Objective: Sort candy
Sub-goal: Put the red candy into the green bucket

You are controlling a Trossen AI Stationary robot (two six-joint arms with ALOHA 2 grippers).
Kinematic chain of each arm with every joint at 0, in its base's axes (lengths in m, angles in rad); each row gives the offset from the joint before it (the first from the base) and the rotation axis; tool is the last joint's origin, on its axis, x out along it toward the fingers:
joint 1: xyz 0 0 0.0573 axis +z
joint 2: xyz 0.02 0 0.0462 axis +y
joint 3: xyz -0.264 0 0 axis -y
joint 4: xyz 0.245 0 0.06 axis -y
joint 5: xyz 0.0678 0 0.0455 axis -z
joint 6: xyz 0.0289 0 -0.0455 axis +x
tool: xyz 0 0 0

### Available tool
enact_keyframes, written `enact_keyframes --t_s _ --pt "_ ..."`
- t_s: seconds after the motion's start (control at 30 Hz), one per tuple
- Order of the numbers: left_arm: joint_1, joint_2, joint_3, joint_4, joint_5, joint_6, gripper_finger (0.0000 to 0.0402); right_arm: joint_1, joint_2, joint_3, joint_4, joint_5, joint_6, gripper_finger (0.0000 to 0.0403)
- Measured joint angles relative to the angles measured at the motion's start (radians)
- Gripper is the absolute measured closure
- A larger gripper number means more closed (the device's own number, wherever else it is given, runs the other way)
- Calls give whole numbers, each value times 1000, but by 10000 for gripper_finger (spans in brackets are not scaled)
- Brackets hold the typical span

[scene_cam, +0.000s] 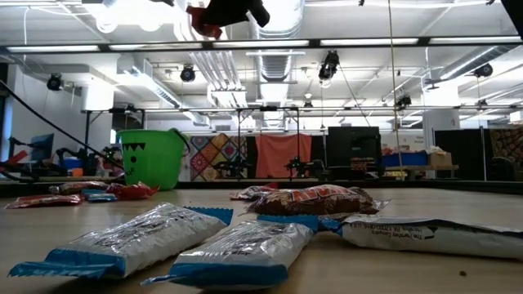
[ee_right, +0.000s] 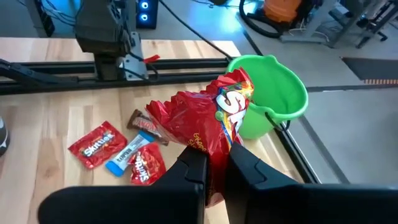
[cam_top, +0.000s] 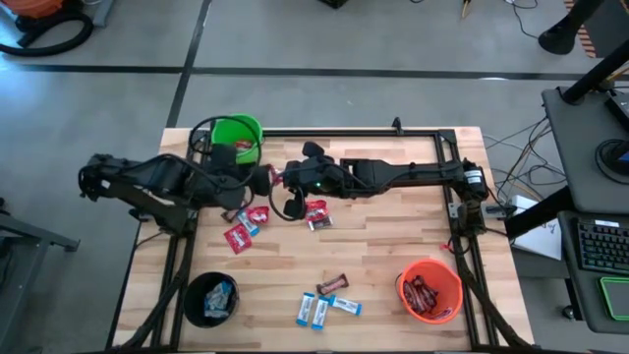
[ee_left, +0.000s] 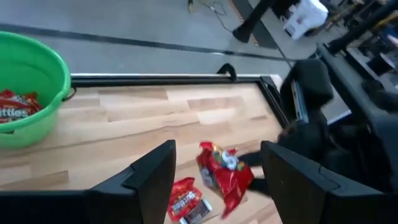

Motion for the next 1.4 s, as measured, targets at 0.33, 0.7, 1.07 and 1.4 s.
enact_keyframes --t_s 0.33,0.7,1.07,1.4 --pt "42 65 -1 22 97 -4 184 0 0 2 64 58 -44 386" --pt "53 67 -1 35 109 13 187 1 0 2 39 58 -36 386" --pt "59 67 -1 51 148 64 292 1 0 2 39 46 -61 386" --pt "66 66 -1 78 170 147 396 1 -1 2 37 46 -66 386"
